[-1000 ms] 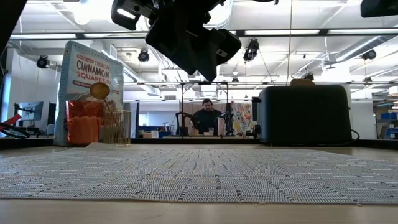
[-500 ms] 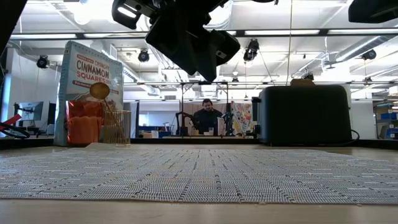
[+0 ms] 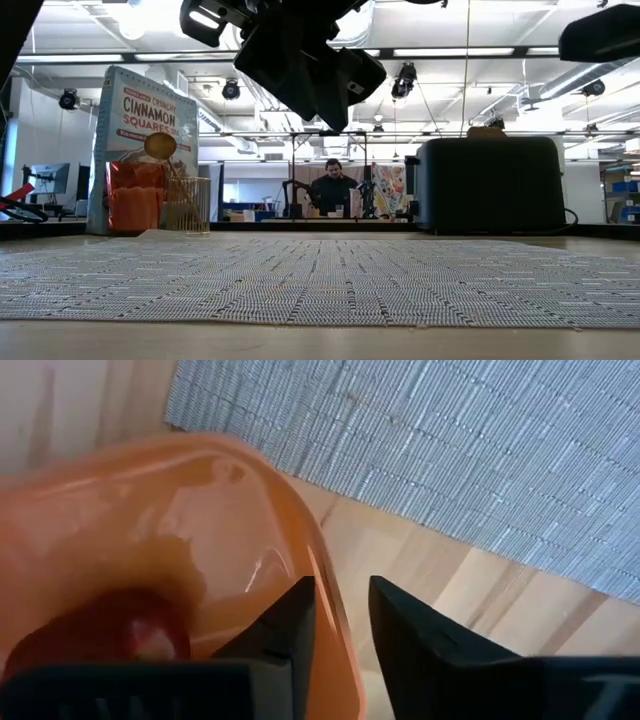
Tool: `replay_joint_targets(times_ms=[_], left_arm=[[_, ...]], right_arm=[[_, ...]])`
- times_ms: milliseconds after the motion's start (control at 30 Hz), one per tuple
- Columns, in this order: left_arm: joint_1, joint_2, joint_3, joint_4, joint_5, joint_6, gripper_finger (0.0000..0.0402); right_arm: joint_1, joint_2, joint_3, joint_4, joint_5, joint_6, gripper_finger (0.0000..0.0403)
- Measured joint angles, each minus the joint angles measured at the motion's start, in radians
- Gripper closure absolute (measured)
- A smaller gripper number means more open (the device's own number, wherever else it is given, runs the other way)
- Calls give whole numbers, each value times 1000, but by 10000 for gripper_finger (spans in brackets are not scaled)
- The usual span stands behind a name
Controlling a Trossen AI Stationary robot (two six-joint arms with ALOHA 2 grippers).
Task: Arrange a breakfast setting
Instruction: Move the orange bin to the bottom right of the table
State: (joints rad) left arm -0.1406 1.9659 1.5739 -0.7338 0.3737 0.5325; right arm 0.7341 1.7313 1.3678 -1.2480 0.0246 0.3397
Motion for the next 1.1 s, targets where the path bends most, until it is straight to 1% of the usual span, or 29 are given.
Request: replay_joint_targets(times_ms=[167,267,367,467,600,733,867,1100], left_arm=[[0,0,0,0,0,0,274],[0,0,0,0,0,0,274],[0,0,0,0,0,0,274],[0,0,0,0,0,0,274],[0,0,0,0,0,0,274],[0,0,0,0,0,0,274],[0,0,0,0,0,0,274],[0,0,0,0,0,0,274]], right_arm=[[-2,0,-3,0,-13,0,368],[-2,0,-3,-5,-52,0,389],[-3,0,-3,-5,-73,23,392],[-2,0,-4,-9,-83,82,393],[-3,0,-4,-34,-136,162,393],[0,-1,-4,-83,-157,280,394],[0,-1,-5,-140,-209,386,394],[2,-2,-6,-167,-281,572,394]])
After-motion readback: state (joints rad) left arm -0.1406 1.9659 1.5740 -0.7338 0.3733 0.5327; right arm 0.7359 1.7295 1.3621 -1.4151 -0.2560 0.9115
